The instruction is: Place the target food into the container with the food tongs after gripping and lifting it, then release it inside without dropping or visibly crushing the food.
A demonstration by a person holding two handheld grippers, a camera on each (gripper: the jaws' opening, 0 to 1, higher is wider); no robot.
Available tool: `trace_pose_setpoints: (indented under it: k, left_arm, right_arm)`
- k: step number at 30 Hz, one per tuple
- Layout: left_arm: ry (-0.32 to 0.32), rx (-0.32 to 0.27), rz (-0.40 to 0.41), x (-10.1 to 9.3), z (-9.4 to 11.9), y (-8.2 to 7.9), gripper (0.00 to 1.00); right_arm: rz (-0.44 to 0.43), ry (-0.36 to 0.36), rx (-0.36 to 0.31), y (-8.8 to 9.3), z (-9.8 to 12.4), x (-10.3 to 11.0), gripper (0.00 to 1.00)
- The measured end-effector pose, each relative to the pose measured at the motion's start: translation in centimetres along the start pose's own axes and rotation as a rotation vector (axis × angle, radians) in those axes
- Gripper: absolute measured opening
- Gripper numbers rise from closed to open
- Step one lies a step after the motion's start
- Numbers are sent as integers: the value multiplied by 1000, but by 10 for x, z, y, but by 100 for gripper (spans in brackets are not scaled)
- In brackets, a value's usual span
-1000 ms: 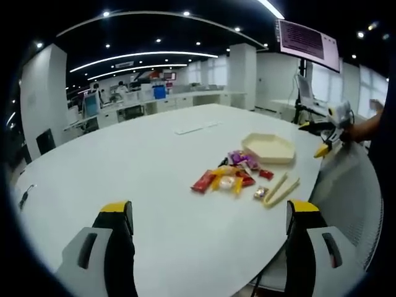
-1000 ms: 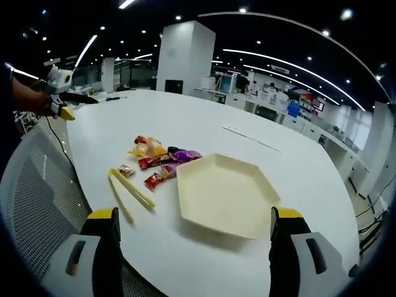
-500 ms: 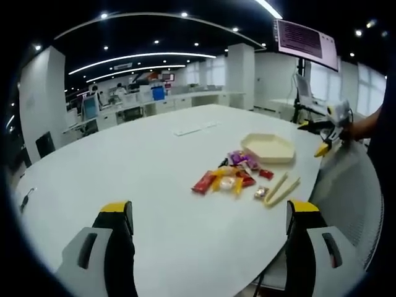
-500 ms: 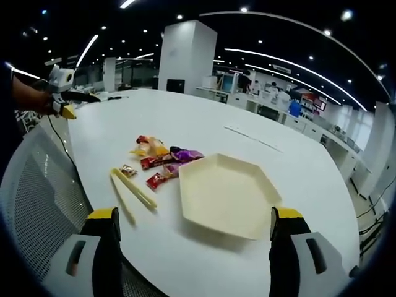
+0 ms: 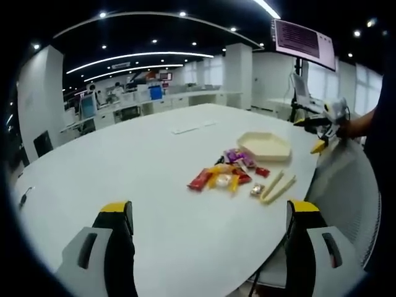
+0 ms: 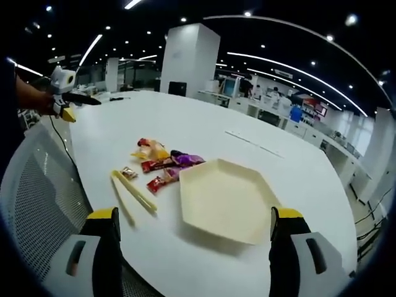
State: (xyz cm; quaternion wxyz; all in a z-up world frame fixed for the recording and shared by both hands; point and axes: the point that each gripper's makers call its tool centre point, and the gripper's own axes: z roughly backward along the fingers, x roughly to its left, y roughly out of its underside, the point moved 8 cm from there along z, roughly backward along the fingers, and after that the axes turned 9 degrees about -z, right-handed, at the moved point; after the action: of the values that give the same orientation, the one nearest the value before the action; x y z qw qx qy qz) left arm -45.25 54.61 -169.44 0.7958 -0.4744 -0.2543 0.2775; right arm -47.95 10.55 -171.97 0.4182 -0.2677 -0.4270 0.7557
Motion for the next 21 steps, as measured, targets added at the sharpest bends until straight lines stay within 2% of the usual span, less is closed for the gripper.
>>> trace_pose_setpoints:
  k: [1,4,5,10,13,16,17,21]
  left_arm:
    - [2,-1,3,0,-1,2,99]
    - [17,6,-4,-1,-1,5,99]
    - [25,4,-3,-2,-2,7,99]
    - [44,2,-9,-4,0,7,99]
    - [41,4,8,-1,0,11,99]
    - [42,7,7,-1,1,12,99]
    - [43,7,5,-1,1,12,99]
    - [36,3,9,2,2,12,99]
  right_arm:
    - [5,-11,4,0,-1,1,99]
    - [-3,-127,57,4,-5,12,99]
    - [14,-117,54,0,-6,10,99]
    - [59,-161,14,-17,-14,12,98]
    - [129,-202,-20,-27,-20,15,89]
    - [144,-243,-33,-32,-28,21,91]
    - [156,-280,-23,-33,-31,25,90]
    - [240,-356,32,-28,-43,38,85]
